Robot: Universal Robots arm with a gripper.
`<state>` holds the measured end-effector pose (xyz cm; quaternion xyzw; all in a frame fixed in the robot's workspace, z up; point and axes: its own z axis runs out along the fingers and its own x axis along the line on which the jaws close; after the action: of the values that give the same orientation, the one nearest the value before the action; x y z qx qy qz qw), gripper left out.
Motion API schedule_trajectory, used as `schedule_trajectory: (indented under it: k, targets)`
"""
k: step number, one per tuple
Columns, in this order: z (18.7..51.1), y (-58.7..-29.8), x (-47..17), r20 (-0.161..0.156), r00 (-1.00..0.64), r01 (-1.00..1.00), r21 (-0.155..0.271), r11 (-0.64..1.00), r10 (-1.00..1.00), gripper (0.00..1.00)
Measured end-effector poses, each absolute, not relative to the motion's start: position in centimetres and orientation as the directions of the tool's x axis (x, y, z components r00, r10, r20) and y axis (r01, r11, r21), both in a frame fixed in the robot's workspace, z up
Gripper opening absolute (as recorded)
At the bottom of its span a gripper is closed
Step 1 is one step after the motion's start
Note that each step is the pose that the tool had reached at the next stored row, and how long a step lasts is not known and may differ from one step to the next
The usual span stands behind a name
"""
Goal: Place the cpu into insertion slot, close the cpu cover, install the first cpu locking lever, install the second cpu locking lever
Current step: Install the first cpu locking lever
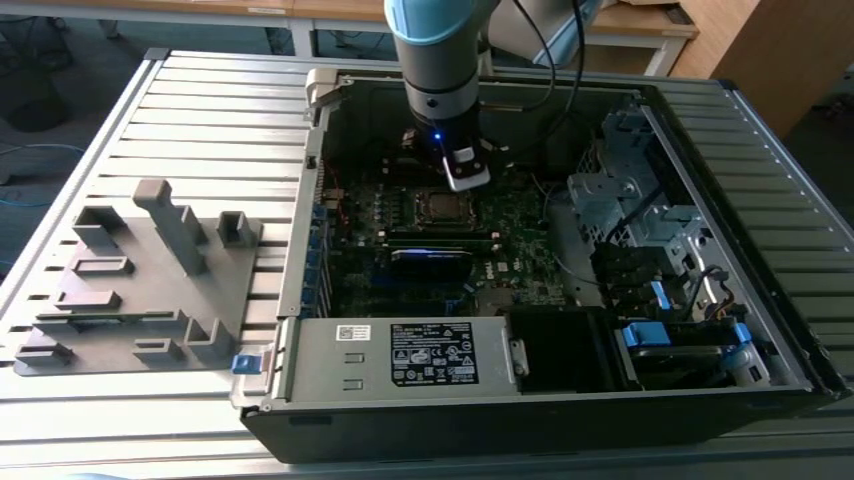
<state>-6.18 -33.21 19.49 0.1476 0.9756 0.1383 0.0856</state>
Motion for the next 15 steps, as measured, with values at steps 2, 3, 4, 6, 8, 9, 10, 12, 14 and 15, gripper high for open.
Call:
schedule_trajectory:
  k: [2,3,4,6,8,9,10,12,14,15]
  targets:
    - [19.46,-33.29,-6.18,-0.126,-0.942,0.264,0.295,0.918,0.312,0.11]
    - [19.44,-33.35,-6.18,-0.127,-0.942,0.264,0.295,0.918,0.312,0.11]
    - [19.42,-33.4,-6.18,-0.127,-0.942,0.264,0.294,0.918,0.312,0.11]
    - [19.38,-33.49,-6.18,-0.128,-0.942,0.264,0.293,0.919,0.311,0.11]
    - [19.33,-33.52,-6.18,-0.131,-0.942,0.264,0.287,0.921,0.311,0.11]
    - [19.32,-33.55,-6.18,-0.133,-0.941,0.264,0.283,0.922,0.31,0.11]
    - [19.28,-33.56,-6.18,-0.135,-0.941,0.264,0.279,0.923,0.309,0.11]
    - [19.22,-33.58,-6.18,-0.139,-0.941,0.263,0.271,0.926,0.308,0.11]
    - [19.15,-33.58,-6.18,-0.144,-0.941,0.262,0.262,0.929,0.307,0.11]
    - [19.09,-33.58,-6.19,-0.147,-0.941,0.262,0.259,0.93,0.306,0.11]
